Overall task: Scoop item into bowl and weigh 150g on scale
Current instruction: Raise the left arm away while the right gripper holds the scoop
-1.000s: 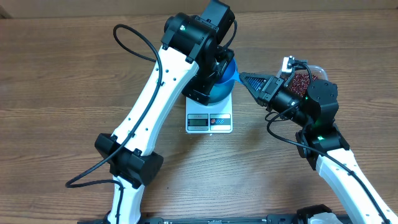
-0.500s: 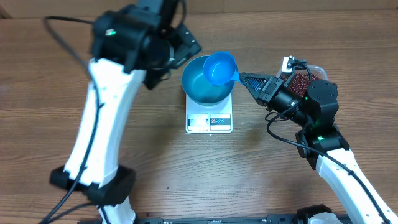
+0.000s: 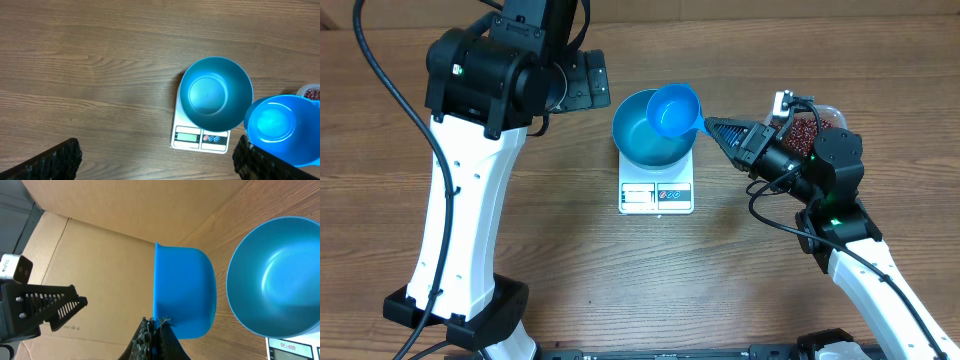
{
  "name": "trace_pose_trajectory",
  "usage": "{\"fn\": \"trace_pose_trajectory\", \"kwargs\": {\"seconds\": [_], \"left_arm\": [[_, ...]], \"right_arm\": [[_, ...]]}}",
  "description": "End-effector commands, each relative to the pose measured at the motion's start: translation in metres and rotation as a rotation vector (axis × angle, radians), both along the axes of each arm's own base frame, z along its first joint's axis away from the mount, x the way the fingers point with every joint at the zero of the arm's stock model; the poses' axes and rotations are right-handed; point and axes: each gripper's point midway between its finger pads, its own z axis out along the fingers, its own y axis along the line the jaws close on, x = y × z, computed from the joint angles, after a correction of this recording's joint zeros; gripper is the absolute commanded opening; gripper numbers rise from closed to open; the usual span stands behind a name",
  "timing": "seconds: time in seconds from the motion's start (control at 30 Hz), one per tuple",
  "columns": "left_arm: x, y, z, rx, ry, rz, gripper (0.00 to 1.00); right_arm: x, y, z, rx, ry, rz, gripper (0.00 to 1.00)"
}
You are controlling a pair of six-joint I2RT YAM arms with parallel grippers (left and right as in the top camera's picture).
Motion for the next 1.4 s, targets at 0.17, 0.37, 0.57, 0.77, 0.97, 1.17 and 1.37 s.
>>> {"fn": "trace_pose_trajectory", "kwargs": {"seconds": [0.17,0.37,0.57,0.77,0.97,1.17,1.37], "left_arm": [[0.002,0.005,0.006,0.034,-0.027,-0.013,1.00],[0.002,0.005,0.006,0.034,-0.027,-0.014,1.00],[0.002,0.005,0.006,0.034,-0.027,-0.013,1.00],[0.002,0.005,0.006,0.034,-0.027,-0.014,1.00],[0.002,0.005,0.006,0.034,-0.027,-0.013,0.99],[0.002,0.005,0.006,0.034,-0.027,-0.014,1.00],[0.002,0.005,0.006,0.033,-0.027,-0.013,1.00]], "right_arm": [[0.005,-0.002,0.005,-0.011,-0.015,-0.029,0.04],[0.005,-0.003,0.005,-0.012,-0.012,-0.031,0.04],[0.006,-0.003,0.003,-0.032,-0.025,-0.035,0.04],[0.007,-0.006,-0.001,-0.054,-0.025,-0.049,0.04],[0.009,-0.007,-0.003,-0.075,-0.038,-0.053,0.04],[0.011,-0.006,-0.010,-0.112,-0.056,-0.046,0.04],[0.014,-0.007,-0.014,-0.151,-0.085,-0.046,0.04]]}}
